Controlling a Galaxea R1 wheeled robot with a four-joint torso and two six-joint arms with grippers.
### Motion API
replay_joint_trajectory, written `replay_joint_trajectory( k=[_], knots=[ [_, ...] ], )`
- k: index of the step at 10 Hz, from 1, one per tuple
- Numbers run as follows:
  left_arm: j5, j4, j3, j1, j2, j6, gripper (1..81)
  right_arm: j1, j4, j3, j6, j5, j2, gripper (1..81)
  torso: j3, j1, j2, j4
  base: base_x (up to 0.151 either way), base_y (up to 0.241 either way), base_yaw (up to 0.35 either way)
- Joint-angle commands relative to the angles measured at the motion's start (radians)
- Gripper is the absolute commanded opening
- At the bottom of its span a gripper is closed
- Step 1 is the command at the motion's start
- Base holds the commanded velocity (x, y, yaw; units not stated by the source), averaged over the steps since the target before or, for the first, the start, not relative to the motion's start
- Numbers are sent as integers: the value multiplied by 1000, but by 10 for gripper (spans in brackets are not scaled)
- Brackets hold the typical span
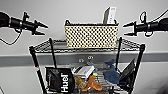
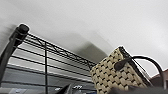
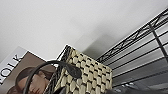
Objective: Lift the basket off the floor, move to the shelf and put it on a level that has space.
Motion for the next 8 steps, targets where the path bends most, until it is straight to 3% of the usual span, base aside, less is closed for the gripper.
replay_joint_trajectory(
  k=[1, 6, 8],
  knots=[
    [17, -28, 89, -185, -56, 6, 811, 174, 25, 67, -3, -19, -53, 811, 0, 0, 0, 0, 0, 0, 0],
    [72, 50, 230, -219, -283, 7, 811, 179, -26, 139, 0, -45, -185, 811, 0, 0, 0, 0, 0, 0, 0],
    [109, 124, 264, -218, -369, 7, 811, 167, -82, 179, 5, -55, -259, 811, 0, 0, 0, 0, 0, 0, 0]
  ],
)
